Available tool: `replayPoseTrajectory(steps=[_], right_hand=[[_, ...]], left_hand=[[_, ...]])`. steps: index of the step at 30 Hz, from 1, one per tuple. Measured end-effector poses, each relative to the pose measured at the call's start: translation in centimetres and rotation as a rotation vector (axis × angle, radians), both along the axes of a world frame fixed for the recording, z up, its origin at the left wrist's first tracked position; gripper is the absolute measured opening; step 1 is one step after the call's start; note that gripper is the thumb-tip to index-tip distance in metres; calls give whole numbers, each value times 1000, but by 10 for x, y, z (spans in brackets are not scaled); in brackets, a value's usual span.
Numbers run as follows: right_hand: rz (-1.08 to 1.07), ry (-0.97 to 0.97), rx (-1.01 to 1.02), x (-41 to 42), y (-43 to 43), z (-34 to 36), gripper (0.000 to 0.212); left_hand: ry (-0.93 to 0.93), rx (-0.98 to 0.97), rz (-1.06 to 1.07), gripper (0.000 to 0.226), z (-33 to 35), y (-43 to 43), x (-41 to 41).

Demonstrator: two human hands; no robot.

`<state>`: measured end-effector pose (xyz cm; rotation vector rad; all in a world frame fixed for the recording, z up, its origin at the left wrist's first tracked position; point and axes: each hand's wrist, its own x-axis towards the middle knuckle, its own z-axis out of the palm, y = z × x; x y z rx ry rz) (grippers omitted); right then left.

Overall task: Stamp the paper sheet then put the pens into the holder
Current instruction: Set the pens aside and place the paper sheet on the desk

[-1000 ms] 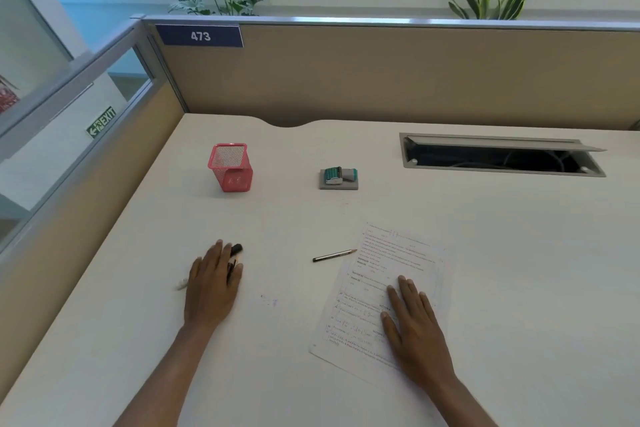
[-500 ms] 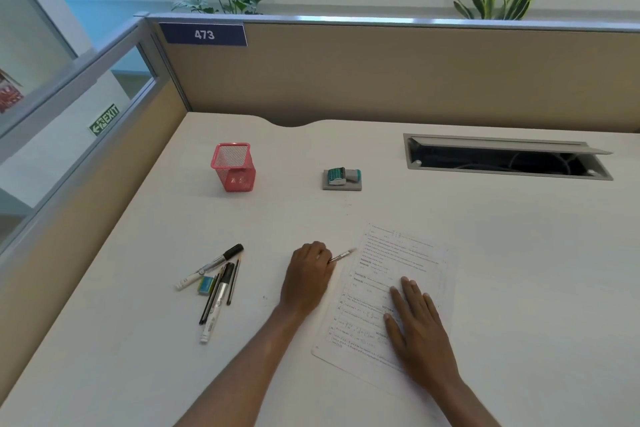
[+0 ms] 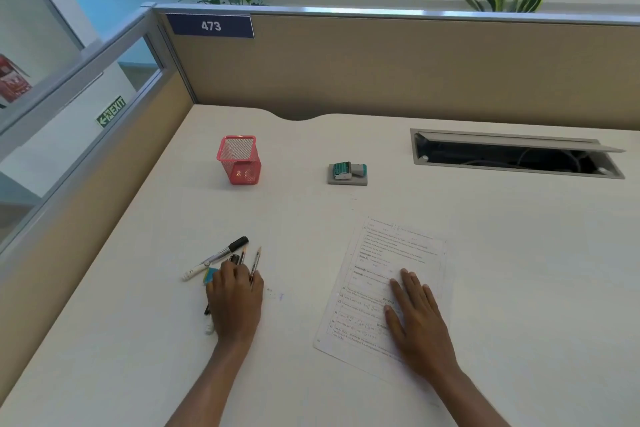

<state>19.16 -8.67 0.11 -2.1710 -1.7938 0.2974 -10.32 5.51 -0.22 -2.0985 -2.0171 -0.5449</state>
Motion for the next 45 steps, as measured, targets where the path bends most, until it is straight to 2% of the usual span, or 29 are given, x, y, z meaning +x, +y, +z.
replayPoseTrajectory(steps=[3,5,7,10,13,16,18,21,30,45], right_hand=[[33,16,6,-2,7,-1,53],[76,37,6,-5,13,-1,54],[141,43,-3,-11,20,1,55],[231,72,31,-20,31,6,52],[93,107,129,-12,35,14,44],[-119,35,184,13,29,9,32],[-170,11,180,28,18,0,29],[-163,11,146,37,9,-9,36],[-107,-5,128,29,16,-12,51],[-91,-58,58,28,16,-11,52]], left_hand=[[-41,-15,21,10,6,1,7],[-116,2,-93,4,8,0,14],[-246,-48,-304,10,8,-3,24],[-337,-253,-514,28,5,-7,37],[-337,-391,-607,39,-1,-6,37],[-288,-452,-686,49,-5,-5,28],[-276,-489,-710,59,-7,-5,24],[-288,-499,-708,65,-9,-5,21],[-357,-566,-715,60,-8,-4,17],[-408,-623,-708,61,1,-4,17]])
